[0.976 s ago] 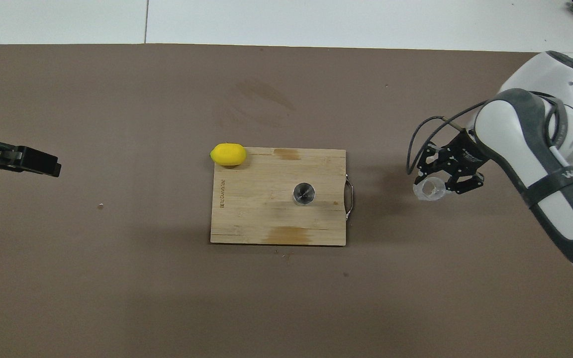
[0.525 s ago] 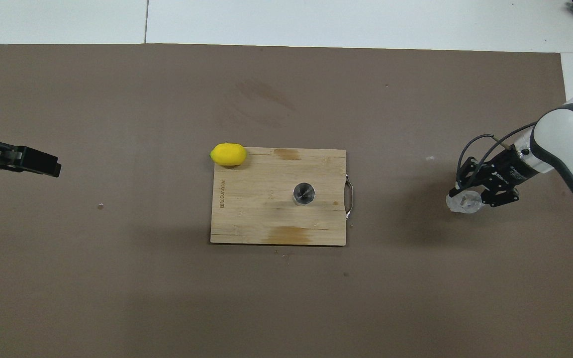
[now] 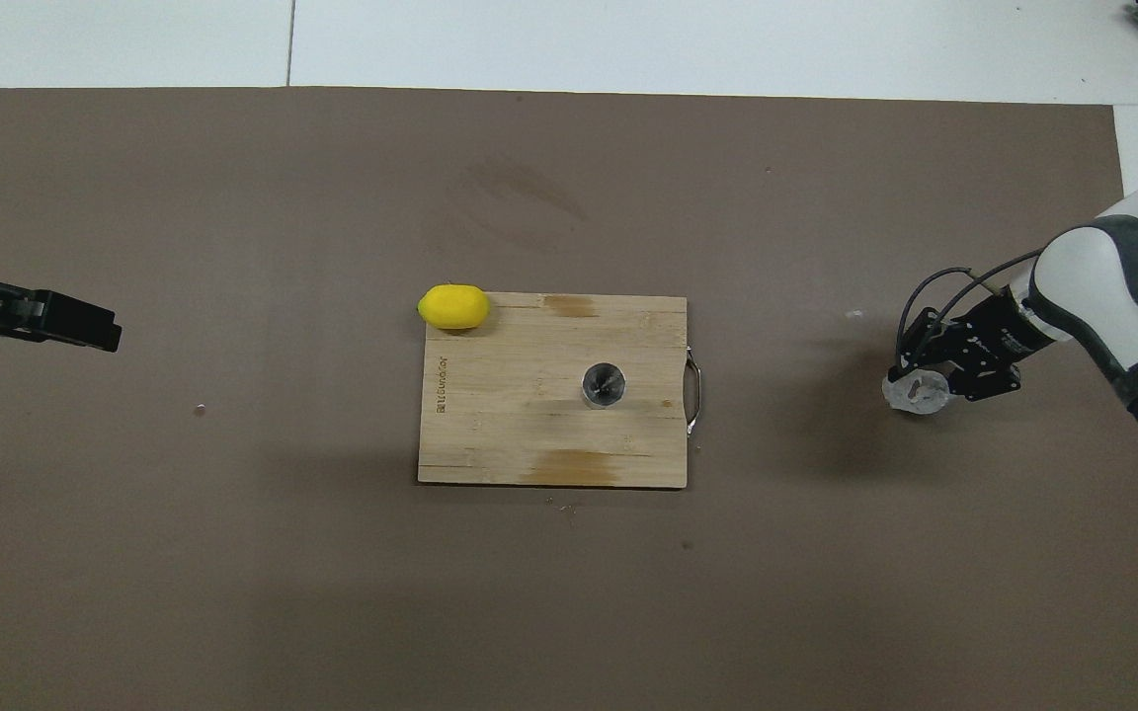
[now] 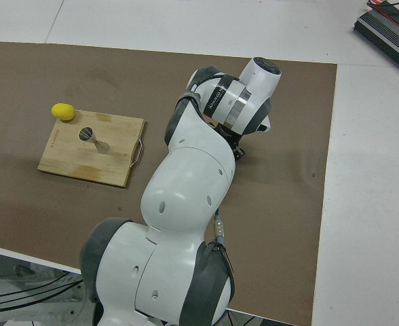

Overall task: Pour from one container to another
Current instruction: 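Lower the clear cup onto the table and open the right gripper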

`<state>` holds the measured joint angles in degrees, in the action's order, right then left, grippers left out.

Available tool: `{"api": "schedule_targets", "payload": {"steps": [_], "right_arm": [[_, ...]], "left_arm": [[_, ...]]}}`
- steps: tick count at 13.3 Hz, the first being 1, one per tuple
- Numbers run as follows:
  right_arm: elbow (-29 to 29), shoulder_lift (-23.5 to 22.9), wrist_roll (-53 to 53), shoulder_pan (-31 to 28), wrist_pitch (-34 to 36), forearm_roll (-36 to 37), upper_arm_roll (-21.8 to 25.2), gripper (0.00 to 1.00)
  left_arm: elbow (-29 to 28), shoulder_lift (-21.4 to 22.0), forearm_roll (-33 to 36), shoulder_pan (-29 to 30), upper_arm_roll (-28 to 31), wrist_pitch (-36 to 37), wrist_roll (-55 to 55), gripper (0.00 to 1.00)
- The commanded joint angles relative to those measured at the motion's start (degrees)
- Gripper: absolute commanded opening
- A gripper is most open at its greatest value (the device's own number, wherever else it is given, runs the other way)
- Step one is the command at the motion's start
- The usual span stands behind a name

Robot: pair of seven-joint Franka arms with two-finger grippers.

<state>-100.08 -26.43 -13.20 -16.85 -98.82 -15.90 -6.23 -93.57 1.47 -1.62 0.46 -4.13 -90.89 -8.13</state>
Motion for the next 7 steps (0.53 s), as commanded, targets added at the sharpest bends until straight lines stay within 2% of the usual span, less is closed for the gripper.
{"api": "schedule_targets", "payload": {"steps": [1,3,4,6,7], "right_arm": [[-3.4,0.9,2.4,-0.6,-3.1,1.2,-0.4,0.00],[-3.5,1.1,2.4,-0.6,-2.9,2.2,-0.4,0.00],[-3.5,1.1,2.5,-0.6,-2.6,3.1,-0.4,0.04],[-3.4,1.3,2.6,-0.3,-2.4,4.7,-0.4,0.52],[-3.4,2.2,2.7,0.0,-2.4,5.2,-0.4,0.65]], "left_arm": [[0.0,0.7,1.0,0.0,0.1,1.0,0.3,1.00],[0.0,0.7,1.0,0.0,0.1,1.0,0.3,1.00],[0.0,0.7,1.0,0.0,0.1,1.0,0.3,1.00],[0.0,0.7,1.0,0.0,0.1,1.0,0.3,1.00],[0.1,0.7,1.0,0.0,0.1,1.0,0.3,1.00]]}}
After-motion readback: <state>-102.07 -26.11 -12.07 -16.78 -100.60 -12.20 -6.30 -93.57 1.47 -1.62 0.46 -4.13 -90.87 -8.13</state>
